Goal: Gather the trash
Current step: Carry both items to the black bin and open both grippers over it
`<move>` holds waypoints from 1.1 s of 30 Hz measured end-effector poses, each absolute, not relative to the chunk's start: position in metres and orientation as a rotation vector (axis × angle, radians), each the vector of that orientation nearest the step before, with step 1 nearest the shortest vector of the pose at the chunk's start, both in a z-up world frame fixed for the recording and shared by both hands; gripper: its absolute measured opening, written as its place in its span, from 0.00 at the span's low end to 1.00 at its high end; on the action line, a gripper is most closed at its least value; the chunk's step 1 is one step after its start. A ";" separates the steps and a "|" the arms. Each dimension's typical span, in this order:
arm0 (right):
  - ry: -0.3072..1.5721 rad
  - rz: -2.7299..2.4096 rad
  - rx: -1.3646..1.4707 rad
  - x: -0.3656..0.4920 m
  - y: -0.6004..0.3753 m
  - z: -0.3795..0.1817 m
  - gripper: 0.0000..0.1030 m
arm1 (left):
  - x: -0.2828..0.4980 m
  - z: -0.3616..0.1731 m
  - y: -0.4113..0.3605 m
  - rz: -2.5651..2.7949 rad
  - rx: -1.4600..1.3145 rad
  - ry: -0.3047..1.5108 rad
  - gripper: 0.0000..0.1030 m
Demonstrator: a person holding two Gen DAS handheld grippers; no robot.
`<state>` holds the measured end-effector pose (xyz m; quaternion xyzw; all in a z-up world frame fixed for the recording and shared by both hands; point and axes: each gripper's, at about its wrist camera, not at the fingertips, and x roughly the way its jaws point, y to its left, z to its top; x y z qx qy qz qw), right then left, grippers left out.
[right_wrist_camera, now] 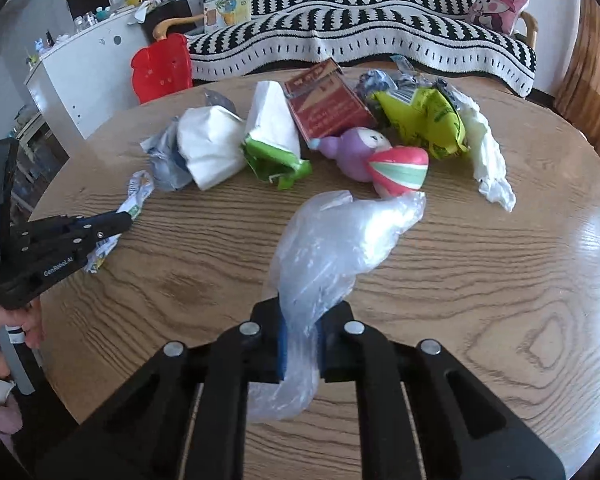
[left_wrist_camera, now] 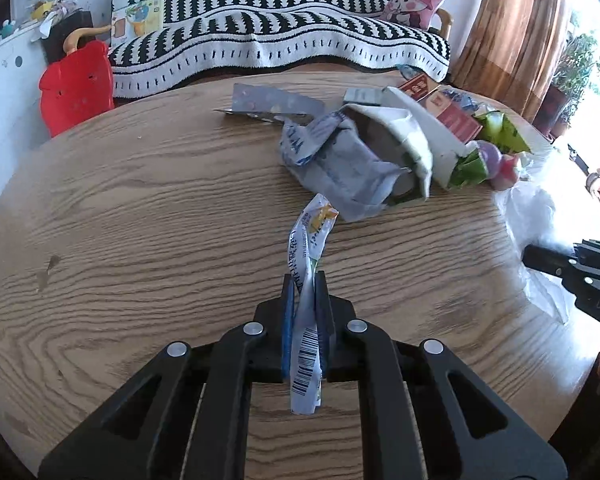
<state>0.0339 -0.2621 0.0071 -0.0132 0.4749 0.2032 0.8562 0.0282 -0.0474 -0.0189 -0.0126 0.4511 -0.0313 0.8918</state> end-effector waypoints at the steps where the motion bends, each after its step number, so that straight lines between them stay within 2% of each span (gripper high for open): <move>1: 0.993 0.428 -0.031 0.033 -0.261 0.007 0.10 | 0.028 -0.018 -0.049 -0.064 -0.032 0.934 0.09; 10: 0.947 0.461 0.005 0.028 -0.248 0.023 0.10 | 0.025 -0.006 -0.048 -0.068 -0.088 0.894 0.09; 14: 0.926 0.444 0.040 0.027 -0.251 0.033 0.11 | 0.006 0.017 -0.059 -0.094 -0.149 0.786 0.09; 20: 0.792 0.379 0.145 0.010 -0.290 0.077 0.11 | -0.013 0.041 -0.102 -0.177 -0.180 0.776 0.09; 25: 0.681 0.272 0.217 -0.027 -0.384 0.122 0.11 | -0.022 0.078 -0.192 -0.368 -0.109 0.780 0.09; 28: 0.642 0.162 0.255 -0.060 -0.461 0.132 0.11 | -0.034 0.098 -0.275 -0.535 -0.072 0.783 0.09; 31: 0.639 0.042 0.319 -0.094 -0.538 0.125 0.11 | -0.059 0.085 -0.376 -0.706 0.019 0.840 0.09; 33: 0.673 -0.050 0.401 -0.119 -0.590 0.103 0.11 | -0.072 0.053 -0.441 -0.800 0.067 0.947 0.09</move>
